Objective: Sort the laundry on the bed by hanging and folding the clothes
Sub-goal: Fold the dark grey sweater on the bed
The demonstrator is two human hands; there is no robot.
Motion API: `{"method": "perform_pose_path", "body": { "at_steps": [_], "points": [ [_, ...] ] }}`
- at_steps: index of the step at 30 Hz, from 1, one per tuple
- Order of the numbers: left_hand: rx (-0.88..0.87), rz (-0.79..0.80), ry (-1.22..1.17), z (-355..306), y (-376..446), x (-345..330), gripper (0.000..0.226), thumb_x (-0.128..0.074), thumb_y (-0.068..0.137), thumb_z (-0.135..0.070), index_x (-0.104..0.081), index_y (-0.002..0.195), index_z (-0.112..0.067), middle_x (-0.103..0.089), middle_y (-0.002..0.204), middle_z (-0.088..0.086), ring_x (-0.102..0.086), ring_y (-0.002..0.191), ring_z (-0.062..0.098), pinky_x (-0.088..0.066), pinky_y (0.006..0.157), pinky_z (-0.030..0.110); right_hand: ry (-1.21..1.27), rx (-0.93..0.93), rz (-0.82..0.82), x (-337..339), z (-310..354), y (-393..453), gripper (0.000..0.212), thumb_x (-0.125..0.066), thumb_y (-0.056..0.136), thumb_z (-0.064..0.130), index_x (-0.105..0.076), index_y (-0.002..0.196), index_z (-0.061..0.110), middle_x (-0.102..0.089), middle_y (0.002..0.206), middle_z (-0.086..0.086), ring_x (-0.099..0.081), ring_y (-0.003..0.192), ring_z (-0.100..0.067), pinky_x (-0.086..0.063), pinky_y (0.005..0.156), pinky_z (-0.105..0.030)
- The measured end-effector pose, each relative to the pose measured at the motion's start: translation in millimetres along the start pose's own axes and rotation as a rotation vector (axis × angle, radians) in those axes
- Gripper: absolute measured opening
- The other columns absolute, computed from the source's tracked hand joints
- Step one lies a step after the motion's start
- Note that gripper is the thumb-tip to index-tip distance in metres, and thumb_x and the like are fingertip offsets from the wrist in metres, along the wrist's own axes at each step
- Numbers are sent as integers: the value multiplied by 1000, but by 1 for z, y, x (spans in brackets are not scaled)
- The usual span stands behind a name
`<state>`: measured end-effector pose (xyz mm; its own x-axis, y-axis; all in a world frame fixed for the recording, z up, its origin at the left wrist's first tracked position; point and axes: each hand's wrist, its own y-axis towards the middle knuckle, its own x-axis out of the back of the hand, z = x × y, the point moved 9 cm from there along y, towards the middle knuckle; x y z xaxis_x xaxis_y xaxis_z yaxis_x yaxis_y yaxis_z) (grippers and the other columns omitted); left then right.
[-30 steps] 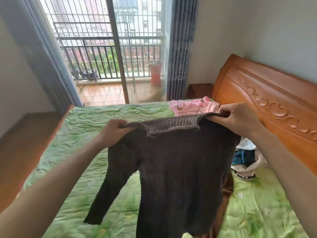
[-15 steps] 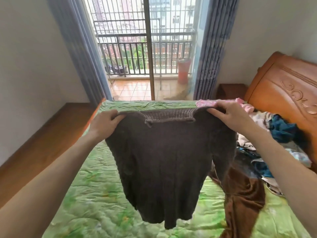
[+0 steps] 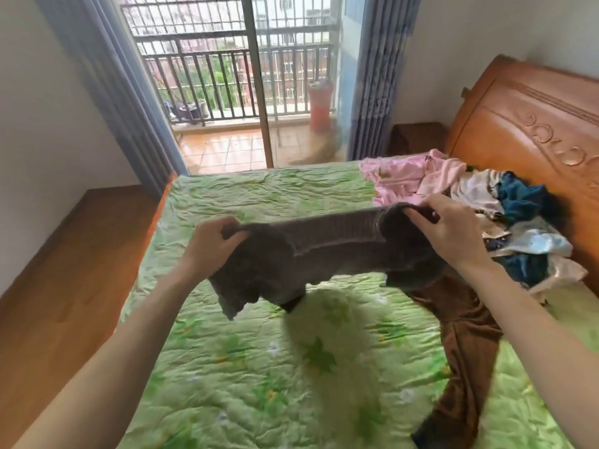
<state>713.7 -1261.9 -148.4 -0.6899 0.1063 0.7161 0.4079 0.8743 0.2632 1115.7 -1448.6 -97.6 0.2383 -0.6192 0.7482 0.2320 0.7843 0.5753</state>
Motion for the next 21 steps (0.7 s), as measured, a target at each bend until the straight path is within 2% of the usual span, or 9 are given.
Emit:
{"method": "perform_pose_path", "body": {
  "at_steps": [2,6,9,12,14,16,17,19,21],
  "points": [
    [12,103,-16,14,-9,-11,31,-71,91,-47,-68,72,-23,-65,67,-1,-62,69,24,-48,68,42,158,-70,185,-23,-3,-12,32,-70,93,44,-72,89,13,-71,83,-5,-66,75,-26,-52,68,-39],
    [135,317,-27,26,-27,-26,32,-75,91,-47,-71,69,-24,-59,59,-6,-53,60,12,-37,61,33,399,-314,849,-67,-12,-62,45,-64,82,68,-74,83,24,-65,77,8,-58,72,-8,-43,68,-25],
    [217,463,16,16,-41,-28,33,-77,89,-53,-76,76,-22,-65,66,5,-57,63,13,-37,61,31,463,-320,1034,-65,-11,-79,50,-65,88,69,-72,85,19,-65,78,1,-59,74,-11,-41,72,-32],
    [319,562,-115,2,-52,-13,33,-81,82,-57,-82,89,-25,-77,81,6,-72,73,17,-52,62,26,719,-383,1219,-43,-2,-87,46,-68,98,53,-71,106,8,-74,106,-15,-70,94,-26,-55,81,-37],
    [400,773,-275,-4,-64,-6,47,-85,77,-62,-82,103,-23,-80,99,11,-78,90,27,-61,75,34,907,-438,1230,-26,0,-80,50,-78,92,45,-69,117,2,-72,116,-24,-73,98,-33,-61,83,-38],
    [402,964,-394,-5,-74,-3,55,-85,79,-60,-80,114,-17,-78,110,17,-77,97,33,-62,83,39,971,-535,1084,-20,-19,-61,64,-93,74,48,-70,111,2,-73,105,-21,-73,86,-31,-62,73,-33],
    [398,1010,-436,-2,-76,-4,55,-85,81,-57,-79,114,-14,-77,111,19,-77,96,31,-62,80,37,967,-550,1068,-24,-23,-54,69,-93,74,47,-65,110,-3,-69,100,-22,-68,82,-33,-60,69,-31],
    [448,1023,-472,14,-76,-15,53,-85,82,-55,-79,111,-11,-77,110,20,-77,95,30,-61,78,34,886,-503,1161,-45,-18,-49,63,-80,90,46,-58,111,-9,-64,101,-27,-62,86,-37,-56,70,-30],
    [520,965,-440,42,-75,-39,53,-83,84,-55,-79,110,-9,-77,112,20,-76,99,31,-60,81,35,732,-453,1178,-79,-17,-50,45,-70,98,48,-70,105,3,-70,101,-22,-70,90,-28,-56,74,-28]
  ]
}}
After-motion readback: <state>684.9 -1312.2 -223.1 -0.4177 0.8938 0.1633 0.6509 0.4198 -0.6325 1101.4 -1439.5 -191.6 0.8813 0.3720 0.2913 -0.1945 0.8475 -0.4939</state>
